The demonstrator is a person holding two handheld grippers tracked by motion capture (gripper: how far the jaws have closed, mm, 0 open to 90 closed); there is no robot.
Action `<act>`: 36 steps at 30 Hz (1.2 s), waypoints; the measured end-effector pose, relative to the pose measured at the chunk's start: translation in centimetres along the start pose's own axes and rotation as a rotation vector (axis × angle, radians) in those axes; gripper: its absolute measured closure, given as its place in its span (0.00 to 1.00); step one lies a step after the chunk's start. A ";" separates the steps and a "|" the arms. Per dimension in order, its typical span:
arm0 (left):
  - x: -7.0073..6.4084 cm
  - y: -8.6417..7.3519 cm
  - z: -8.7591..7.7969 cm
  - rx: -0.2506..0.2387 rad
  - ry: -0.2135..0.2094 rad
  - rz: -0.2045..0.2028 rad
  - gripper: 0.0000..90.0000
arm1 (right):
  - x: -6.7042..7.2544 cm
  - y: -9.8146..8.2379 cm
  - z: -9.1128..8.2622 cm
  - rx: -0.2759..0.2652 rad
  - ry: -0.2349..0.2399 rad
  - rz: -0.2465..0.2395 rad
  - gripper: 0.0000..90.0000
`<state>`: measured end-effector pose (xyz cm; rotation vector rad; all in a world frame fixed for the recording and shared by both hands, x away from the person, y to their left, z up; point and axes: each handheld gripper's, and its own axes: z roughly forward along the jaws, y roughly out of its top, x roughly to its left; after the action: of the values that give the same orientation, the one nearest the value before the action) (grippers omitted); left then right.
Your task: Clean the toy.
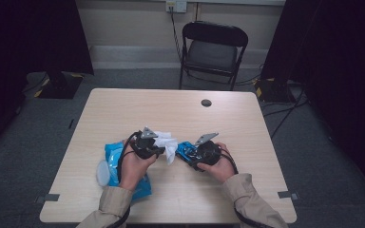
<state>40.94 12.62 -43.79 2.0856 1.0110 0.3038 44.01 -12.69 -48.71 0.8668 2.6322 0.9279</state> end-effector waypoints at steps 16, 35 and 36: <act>0.0 0.0 0.1 0.009 -0.003 0.003 0.95 | 0.0 0.7 0.0 -0.008 0.000 -0.003 0.17; -0.1 0.0 0.0 -0.003 -0.002 -0.002 0.95 | 0.1 0.7 0.8 0.017 -0.001 -0.002 0.29; 0.0 0.1 -0.1 -0.001 -0.002 0.001 0.95 | 0.1 0.7 0.7 0.013 -0.001 -0.001 0.31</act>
<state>40.92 12.59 -43.71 2.0850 1.0090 0.3030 44.54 -11.84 -48.83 0.8693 2.6404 0.9104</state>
